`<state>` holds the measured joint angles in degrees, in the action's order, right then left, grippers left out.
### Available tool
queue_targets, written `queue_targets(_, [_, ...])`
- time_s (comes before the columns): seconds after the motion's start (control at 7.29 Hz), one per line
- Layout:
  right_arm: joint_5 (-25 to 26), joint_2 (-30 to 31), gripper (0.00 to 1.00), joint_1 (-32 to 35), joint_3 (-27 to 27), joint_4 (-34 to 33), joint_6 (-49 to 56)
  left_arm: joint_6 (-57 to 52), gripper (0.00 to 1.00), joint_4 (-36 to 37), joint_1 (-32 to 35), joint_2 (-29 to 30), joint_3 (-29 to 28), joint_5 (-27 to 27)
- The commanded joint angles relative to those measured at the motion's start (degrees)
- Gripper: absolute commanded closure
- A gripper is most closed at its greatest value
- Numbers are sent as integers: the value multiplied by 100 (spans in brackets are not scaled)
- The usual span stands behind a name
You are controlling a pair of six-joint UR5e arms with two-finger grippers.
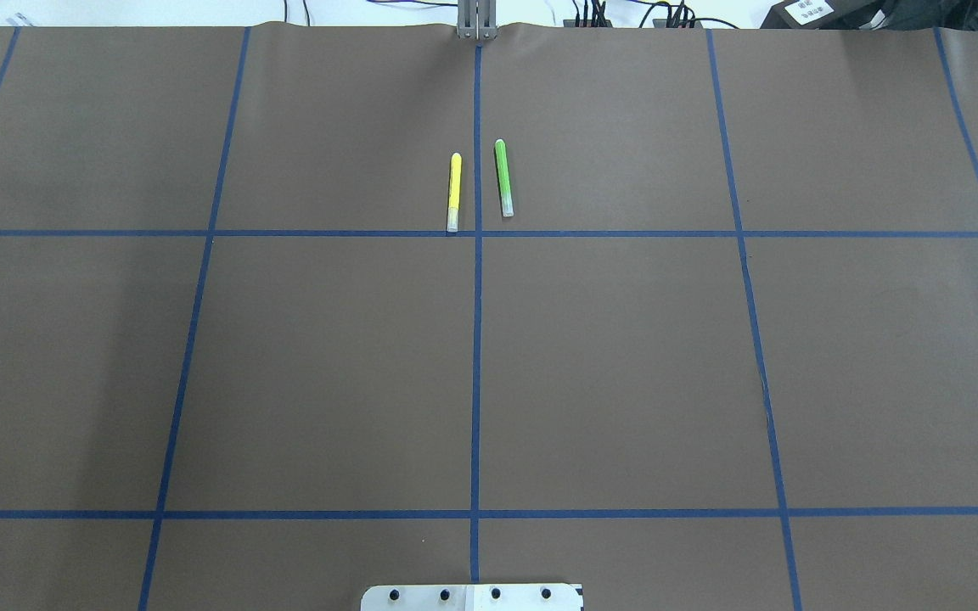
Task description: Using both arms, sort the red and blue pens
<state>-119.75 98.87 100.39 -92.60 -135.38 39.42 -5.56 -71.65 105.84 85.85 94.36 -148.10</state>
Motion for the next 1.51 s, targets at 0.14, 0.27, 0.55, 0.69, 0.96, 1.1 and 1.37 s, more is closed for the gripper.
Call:
queue_targets(0.14, [712, 457, 100, 559, 58, -531, 312, 20, 0, -894, -11, 46, 47, 440])
queue_targets(0.27, [855, 650, 100, 770, 41, -672, 417, 11, 0, -938, -20, 37, 47, 440])
queue_targets(0.55, [1478, 722, 100, 1122, 93, -1006, 907, 20, 0, -956, -63, 28, 65, 431])
queue_targets(0.69, [1724, 835, 100, 1167, 172, -1007, 1023, 28, 0, -948, -64, 28, 126, 422])
queue_targets(0.96, [1735, 766, 100, 1194, 252, -1261, 1024, 37, 0, -982, -55, 28, 144, 422])
queue_targets(1.1, [1727, 722, 100, 1194, 269, -1306, 998, 37, 0, -991, -63, -7, 135, 405])
queue_targets(1.37, [1700, 660, 100, 1185, 269, -1315, 945, 28, 0, -1000, -64, -25, 135, 387])
